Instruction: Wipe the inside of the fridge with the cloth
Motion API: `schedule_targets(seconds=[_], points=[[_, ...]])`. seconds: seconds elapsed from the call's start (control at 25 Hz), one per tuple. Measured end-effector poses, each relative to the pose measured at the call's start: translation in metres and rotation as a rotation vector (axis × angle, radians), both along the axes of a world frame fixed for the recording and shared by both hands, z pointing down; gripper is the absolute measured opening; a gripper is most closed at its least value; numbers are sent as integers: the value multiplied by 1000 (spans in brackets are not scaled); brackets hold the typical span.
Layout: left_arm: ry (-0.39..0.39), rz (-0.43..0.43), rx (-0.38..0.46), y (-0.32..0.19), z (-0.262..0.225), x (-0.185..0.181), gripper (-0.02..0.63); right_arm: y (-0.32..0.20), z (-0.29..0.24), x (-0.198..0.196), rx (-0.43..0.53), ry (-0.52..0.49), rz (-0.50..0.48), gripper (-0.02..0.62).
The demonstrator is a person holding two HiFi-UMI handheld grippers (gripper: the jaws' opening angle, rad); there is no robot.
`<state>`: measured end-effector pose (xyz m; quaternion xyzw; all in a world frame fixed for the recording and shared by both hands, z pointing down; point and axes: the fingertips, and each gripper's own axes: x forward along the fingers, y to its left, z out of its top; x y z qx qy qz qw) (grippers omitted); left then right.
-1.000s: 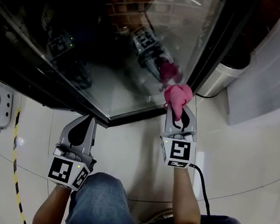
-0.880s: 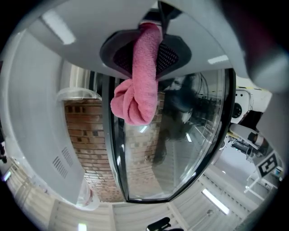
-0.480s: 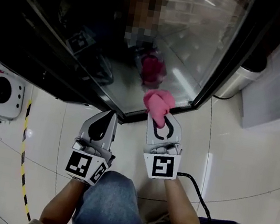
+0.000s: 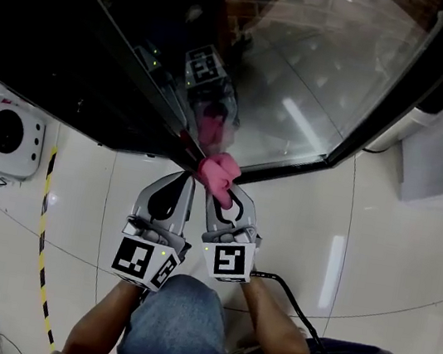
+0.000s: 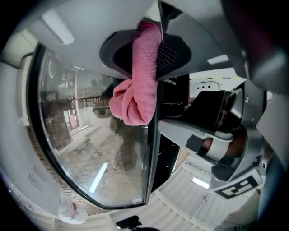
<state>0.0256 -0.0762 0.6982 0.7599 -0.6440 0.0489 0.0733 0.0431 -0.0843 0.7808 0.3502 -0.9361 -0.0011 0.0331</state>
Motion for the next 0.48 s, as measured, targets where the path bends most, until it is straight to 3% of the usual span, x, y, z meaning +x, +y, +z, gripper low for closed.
schedule_targets(seconds=[0.2, 0.48], points=[[3, 29, -14, -3, 3, 9, 14, -16, 10, 18, -17, 9, 49, 61], [-10, 49, -21, -13, 1, 28, 14, -56, 27, 72, -40, 16, 161, 61]])
